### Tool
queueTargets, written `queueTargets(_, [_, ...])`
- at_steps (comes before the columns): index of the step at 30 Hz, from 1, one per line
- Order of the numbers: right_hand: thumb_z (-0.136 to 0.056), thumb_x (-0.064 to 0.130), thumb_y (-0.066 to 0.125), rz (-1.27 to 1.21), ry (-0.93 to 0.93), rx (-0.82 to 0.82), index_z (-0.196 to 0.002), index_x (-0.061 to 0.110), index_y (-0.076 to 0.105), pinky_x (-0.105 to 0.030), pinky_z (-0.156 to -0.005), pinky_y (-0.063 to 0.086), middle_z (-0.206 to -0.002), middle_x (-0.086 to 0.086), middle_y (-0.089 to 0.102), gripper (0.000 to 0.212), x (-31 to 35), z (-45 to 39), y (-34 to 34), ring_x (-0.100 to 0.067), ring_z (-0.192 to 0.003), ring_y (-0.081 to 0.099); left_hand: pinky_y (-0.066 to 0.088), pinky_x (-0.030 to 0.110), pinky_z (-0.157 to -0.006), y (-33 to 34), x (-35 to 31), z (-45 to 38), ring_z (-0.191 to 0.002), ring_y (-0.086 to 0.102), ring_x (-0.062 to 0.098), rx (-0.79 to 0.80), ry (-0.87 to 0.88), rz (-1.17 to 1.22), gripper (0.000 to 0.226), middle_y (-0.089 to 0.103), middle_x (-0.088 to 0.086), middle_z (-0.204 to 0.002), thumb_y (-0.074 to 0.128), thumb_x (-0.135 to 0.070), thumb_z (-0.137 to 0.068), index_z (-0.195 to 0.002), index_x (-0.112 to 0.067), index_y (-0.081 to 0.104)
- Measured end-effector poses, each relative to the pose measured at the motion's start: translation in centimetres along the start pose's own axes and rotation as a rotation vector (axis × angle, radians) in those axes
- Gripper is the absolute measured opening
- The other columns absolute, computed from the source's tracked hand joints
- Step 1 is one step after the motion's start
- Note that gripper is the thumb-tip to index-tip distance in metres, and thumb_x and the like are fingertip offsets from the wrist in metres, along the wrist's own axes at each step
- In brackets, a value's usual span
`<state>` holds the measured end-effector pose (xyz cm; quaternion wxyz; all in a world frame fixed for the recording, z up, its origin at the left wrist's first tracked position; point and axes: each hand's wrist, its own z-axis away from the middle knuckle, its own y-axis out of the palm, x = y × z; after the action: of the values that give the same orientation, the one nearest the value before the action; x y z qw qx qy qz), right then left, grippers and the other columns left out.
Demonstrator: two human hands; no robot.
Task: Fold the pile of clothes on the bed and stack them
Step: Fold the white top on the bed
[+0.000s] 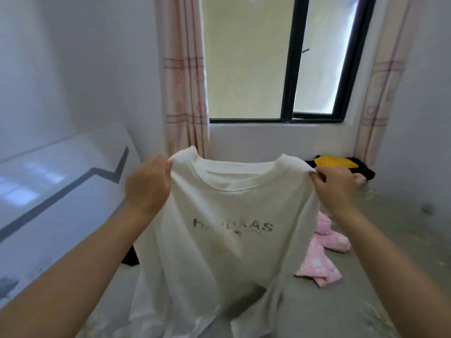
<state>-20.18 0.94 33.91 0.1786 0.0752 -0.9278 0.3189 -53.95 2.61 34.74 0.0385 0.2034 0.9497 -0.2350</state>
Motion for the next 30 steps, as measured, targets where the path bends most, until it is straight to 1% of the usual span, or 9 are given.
queueTargets(4, [-0.087,0.013,0.055,0.044,0.072,-0.02,-0.073,0.004,0.067,-0.032,-0.07,0.012,-0.073,-0.022,0.061,0.02,1.3,5.4,-6.9,-0.036,-0.086,0.054,0.039,0.03,-0.033,-8.8,-2.0,3.4,-0.038,0.052,0.034,-0.025,0.152,-0.076,0.034,0.053,0.023,-0.054,0.044,-0.014,-0.088,-0.063,0.006,0.055])
queueTargets(7, [-0.087,0.011,0.054,0.089,0.01,-0.025,-0.08,0.004,0.07,-0.034,-0.071,0.016,-0.078,-0.022,0.064,0.019,3.7,7.7,-11.5,-0.036,-0.087,0.054,0.036,0.024,-0.029,-14.3,-3.7,3.6,-0.034,0.049,0.03,0.018,0.321,-0.202,0.02,0.052,0.019,-0.049,0.069,0.001,-0.075,-0.06,0.005,0.056])
queueTargets(9, [-0.088,0.014,0.053,0.14,-0.051,-0.04,-0.084,0.005,0.07,-0.036,-0.077,0.018,-0.084,-0.02,0.067,0.02,4.8,8.1,-14.3,-0.035,-0.091,0.054,0.035,0.023,-0.031,-17.3,-4.7,2.7,-0.032,0.048,0.03,-0.006,0.346,-0.234,0.022,0.051,0.018,-0.048,0.077,0.009,-0.063,-0.059,0.005,0.056])
queueTargets(11, [-0.089,0.017,0.052,0.18,-0.097,-0.076,-0.087,0.006,0.07,-0.035,-0.078,0.018,-0.087,-0.017,0.068,0.021,5.5,7.9,-16.6,-0.033,-0.094,0.054,0.036,0.025,-0.033,-19.7,-5.2,1.5,-0.033,0.047,0.03,-0.044,0.371,-0.247,0.021,0.05,0.018,-0.048,0.073,0.008,-0.067,-0.059,0.005,0.054])
queueTargets(17, [-0.089,0.014,0.053,0.176,-0.172,-0.196,-0.083,0.001,0.069,-0.033,-0.07,0.013,-0.083,-0.017,0.067,0.021,6.8,6.6,-19.6,-0.033,-0.088,0.055,0.04,0.031,-0.032,-23.8,-5.1,-0.4,-0.037,0.05,0.03,-0.02,0.383,-0.364,0.025,0.049,0.02,-0.049,0.076,0.018,-0.055,-0.057,0.006,0.054])
queueTargets(22, [-0.086,0.01,0.059,0.209,-0.321,-0.001,-0.081,-0.002,0.07,-0.039,-0.081,0.023,-0.083,-0.021,0.068,0.017,4.5,5.8,-17.1,-0.037,-0.086,0.057,0.042,0.036,-0.033,-21.5,-1.9,1.8,-0.037,0.051,0.032,0.07,0.361,-0.404,0.021,0.049,0.023,-0.05,0.075,0.016,-0.058,-0.06,0.008,0.056])
queueTargets(24, [-0.081,0.003,0.065,0.151,-0.427,0.101,-0.08,-0.006,0.071,-0.045,-0.083,0.035,-0.08,-0.025,0.068,0.011,3.4,5.5,-14.6,-0.04,-0.081,0.061,0.041,0.034,-0.033,-18.9,-0.4,3.0,-0.037,0.05,0.031,0.104,0.378,-0.421,0.022,0.048,0.022,-0.05,0.074,0.016,-0.057,-0.06,0.007,0.055])
queueTargets(26, [-0.075,-0.006,0.068,0.052,-0.535,0.189,-0.078,-0.01,0.07,-0.05,-0.071,0.049,-0.074,-0.028,0.067,0.006,2.2,4.8,-11.0,-0.045,-0.07,0.062,0.041,0.032,-0.033,-15.4,1.3,3.9,-0.037,0.049,0.03,0.149,0.388,-0.443,0.022,0.048,0.021,-0.051,0.074,0.015,-0.059,-0.06,0.006,0.054])
queueTargets(30, [-0.069,-0.012,0.068,-0.055,-0.582,0.323,-0.075,-0.012,0.07,-0.046,-0.061,0.05,-0.07,-0.028,0.067,0.007,-0.2,2.4,-1.0,-0.043,-0.064,0.063,0.04,0.031,-0.034,-5.9,5.5,5.2,-0.04,0.05,0.031,0.258,0.366,-0.428,0.018,0.05,0.02,-0.054,0.071,0.016,-0.063,-0.064,0.005,0.056])
